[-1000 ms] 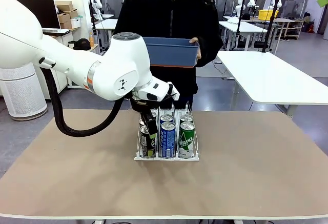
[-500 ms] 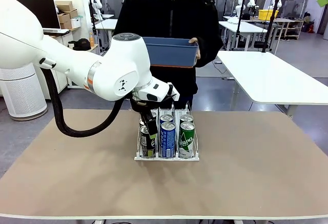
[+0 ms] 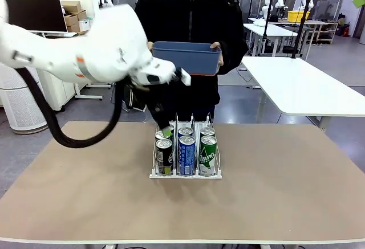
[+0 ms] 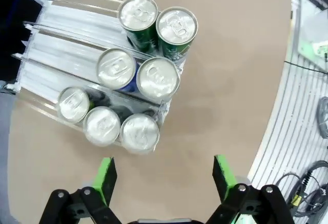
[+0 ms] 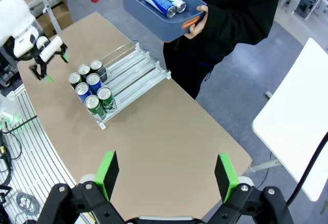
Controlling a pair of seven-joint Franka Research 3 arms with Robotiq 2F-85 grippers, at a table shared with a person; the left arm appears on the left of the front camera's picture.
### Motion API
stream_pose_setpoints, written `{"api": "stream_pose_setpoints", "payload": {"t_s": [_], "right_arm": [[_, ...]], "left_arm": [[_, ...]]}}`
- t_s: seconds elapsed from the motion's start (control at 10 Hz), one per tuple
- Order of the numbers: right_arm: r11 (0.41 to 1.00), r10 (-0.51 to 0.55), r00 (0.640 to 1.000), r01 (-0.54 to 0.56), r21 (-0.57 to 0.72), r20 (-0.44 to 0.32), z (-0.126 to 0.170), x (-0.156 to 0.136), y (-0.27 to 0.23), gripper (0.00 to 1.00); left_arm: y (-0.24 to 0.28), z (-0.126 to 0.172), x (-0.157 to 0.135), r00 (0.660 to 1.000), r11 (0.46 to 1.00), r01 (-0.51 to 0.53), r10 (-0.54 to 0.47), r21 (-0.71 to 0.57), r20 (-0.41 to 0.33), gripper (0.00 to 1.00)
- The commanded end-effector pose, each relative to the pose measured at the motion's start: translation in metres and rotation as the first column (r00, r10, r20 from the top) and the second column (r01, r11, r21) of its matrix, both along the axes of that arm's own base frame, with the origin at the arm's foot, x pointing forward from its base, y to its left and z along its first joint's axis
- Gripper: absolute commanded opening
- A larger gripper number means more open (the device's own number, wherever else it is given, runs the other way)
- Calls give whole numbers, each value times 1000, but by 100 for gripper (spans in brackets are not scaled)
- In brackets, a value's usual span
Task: Fill the beverage cans into the dispenser.
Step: Pick up the Sprite handed by the human.
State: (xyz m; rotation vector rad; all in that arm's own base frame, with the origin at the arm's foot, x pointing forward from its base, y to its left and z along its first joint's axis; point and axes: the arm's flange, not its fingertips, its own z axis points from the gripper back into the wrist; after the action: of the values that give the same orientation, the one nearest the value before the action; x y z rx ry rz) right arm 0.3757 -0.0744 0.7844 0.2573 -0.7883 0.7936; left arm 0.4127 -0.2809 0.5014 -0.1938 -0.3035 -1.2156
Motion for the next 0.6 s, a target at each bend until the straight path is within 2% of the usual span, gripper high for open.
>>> {"api": "stream_pose_setpoints", "payload": {"t_s": [0.0, 0.1, 0.2, 0.5], "right_arm": [[1000, 11, 1000, -11, 11, 3, -1, 0, 2, 100], [1000, 11, 1000, -11, 11, 3, -1, 0, 2, 100], [1000, 11, 1000, -11, 11, 3, -1, 0, 2, 100], [1000, 11, 1000, -11, 11, 3, -1, 0, 2, 100]], "left_arm": [[50, 38, 0, 999, 998, -45, 45, -42, 11, 100], [71, 56, 3, 996, 995, -88, 89, -55, 18, 100], [94, 79, 6, 996, 993, -85, 87, -82, 26, 100], [145, 157, 9, 984, 982, -131, 145, -133, 100, 100]]}}
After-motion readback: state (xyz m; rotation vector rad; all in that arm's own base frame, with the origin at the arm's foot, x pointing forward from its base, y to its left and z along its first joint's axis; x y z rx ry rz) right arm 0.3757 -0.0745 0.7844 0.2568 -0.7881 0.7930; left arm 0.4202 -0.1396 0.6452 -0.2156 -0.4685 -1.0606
